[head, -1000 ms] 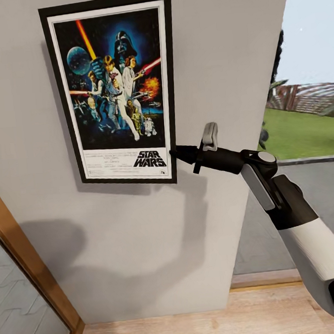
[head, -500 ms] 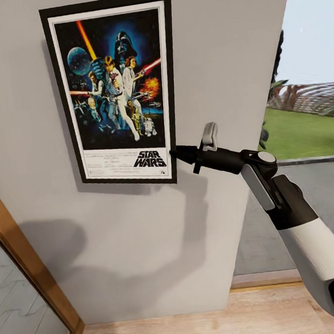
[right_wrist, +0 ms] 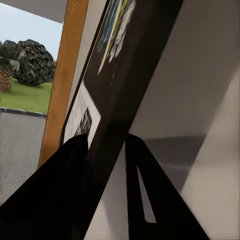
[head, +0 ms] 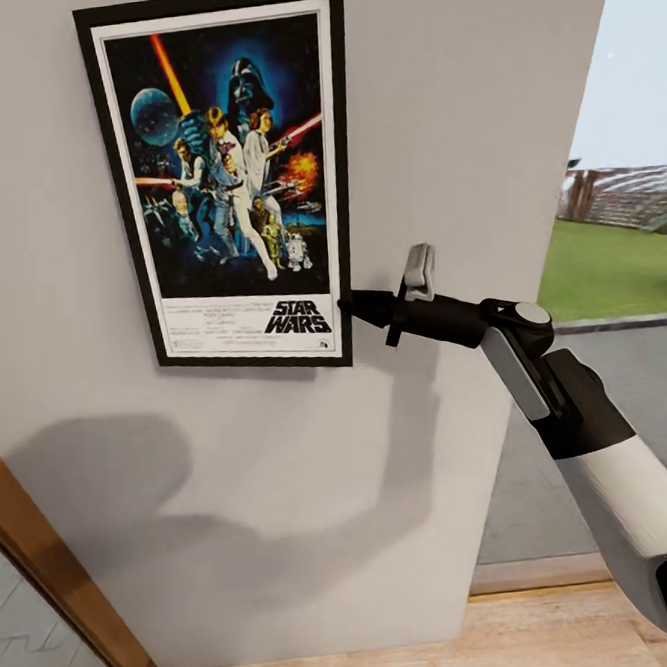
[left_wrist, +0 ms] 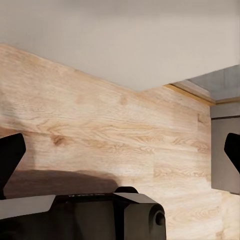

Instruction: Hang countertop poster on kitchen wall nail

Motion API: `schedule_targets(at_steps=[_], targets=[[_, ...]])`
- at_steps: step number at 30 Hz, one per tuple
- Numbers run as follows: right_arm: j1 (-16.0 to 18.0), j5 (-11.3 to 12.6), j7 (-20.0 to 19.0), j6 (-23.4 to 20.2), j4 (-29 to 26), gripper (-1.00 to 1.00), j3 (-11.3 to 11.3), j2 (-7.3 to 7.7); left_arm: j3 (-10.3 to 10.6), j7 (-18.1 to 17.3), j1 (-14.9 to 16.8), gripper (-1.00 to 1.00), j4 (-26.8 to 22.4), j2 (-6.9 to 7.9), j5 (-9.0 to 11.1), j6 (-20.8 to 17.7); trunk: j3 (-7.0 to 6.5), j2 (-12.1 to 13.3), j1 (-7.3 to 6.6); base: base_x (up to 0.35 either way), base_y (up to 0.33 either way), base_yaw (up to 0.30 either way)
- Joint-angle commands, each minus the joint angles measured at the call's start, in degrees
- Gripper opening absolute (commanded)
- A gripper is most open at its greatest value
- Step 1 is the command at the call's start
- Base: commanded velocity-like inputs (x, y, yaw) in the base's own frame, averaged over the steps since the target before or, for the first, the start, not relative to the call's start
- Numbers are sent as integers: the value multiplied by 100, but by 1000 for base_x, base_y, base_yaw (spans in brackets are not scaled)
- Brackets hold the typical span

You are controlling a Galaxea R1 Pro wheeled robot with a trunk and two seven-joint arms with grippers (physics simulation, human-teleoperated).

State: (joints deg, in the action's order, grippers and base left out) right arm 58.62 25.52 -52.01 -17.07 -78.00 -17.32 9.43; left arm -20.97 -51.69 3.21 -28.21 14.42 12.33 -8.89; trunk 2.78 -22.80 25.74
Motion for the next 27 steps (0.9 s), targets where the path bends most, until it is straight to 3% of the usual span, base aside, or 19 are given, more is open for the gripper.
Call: schedule_targets(at_steps=[1, 27], targets=[[9, -64, 15, -16, 13, -100, 1, 6, -12, -25, 4, 100, -1, -1, 33, -60, 14, -11, 5, 7, 0, 0], [9, -64, 21, -19, 30, -100, 1, 6, -12, -25, 4, 100, -1, -1, 33, -60, 14, -11, 5, 0, 0, 0]])
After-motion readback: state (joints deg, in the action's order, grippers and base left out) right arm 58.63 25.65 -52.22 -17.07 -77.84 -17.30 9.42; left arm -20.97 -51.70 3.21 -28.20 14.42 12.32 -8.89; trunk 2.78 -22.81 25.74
